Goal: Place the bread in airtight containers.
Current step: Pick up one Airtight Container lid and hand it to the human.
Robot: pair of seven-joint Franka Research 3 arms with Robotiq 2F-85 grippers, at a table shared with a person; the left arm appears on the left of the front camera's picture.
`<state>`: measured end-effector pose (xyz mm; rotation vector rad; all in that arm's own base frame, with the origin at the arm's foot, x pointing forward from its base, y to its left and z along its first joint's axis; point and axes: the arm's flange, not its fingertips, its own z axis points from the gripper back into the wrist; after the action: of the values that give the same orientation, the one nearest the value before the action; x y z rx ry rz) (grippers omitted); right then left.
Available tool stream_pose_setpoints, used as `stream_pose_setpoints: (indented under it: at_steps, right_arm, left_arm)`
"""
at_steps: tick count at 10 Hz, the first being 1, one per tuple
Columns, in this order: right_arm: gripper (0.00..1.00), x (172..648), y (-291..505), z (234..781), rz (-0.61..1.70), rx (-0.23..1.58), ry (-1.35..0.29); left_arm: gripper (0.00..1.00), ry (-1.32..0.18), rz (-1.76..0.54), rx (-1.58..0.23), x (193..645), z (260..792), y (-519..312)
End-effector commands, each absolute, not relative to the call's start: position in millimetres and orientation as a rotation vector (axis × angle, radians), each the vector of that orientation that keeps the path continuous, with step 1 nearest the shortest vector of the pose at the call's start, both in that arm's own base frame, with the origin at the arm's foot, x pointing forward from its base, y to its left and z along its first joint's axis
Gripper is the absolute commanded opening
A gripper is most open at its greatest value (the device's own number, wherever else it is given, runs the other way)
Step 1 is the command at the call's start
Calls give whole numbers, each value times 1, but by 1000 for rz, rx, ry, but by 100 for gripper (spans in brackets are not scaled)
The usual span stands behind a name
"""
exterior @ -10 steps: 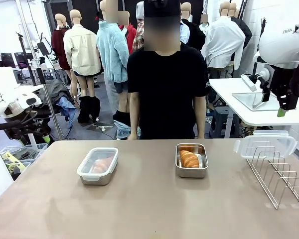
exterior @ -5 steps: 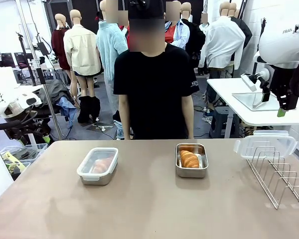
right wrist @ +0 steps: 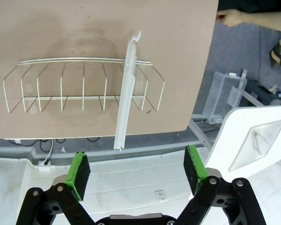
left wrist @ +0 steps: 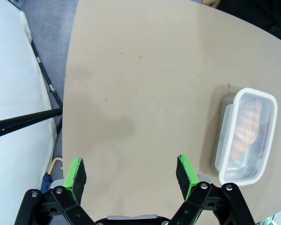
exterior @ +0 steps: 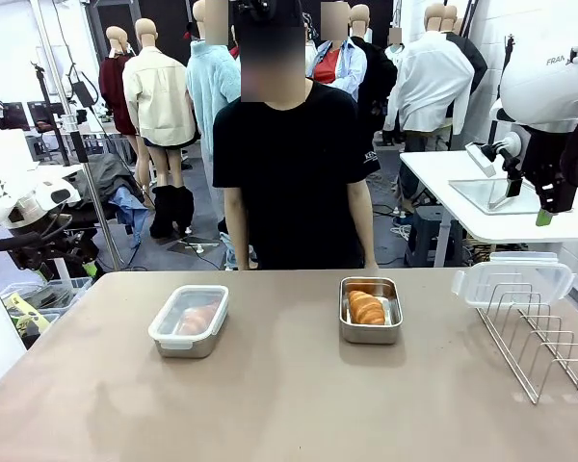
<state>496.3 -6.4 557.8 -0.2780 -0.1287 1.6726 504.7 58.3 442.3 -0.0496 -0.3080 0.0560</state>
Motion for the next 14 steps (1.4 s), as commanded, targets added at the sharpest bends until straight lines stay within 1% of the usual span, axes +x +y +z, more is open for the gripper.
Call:
stream_pose_setpoints:
  at_steps: [1,2,3,5,7,8,11,14]
  right_arm:
    - [100,495,-8,558,1690,-286,-111]
    - [100,496,-6,558,1673,-278,-129]
    - [100,498,-7,550,1657,-307,-129]
    - [100,504,-7,529,1651,-339,-102]
    - [100,515,-12,504,1667,-243,-101]
    - [100,519,-13,493,1673,-242,-111]
    - [100,532,-15,467,1665,-155,-65]
    - [100,547,-20,445,1633,-195,-61]
  left_arm:
    - [100,-297,72,-29,504,444,58]
    - [100,-297,72,-29,504,444,58]
    - [100,-297,72,-29,504,444,58]
    - [100,-297,72,-29,504,444,58]
    - [100,-297,72,-29,504,444,58]
    - [100,-297,72,-29,504,444,58]
    - [100,-297,72,-29,504,444,58]
    - [100,-297,72,-29,504,444,58]
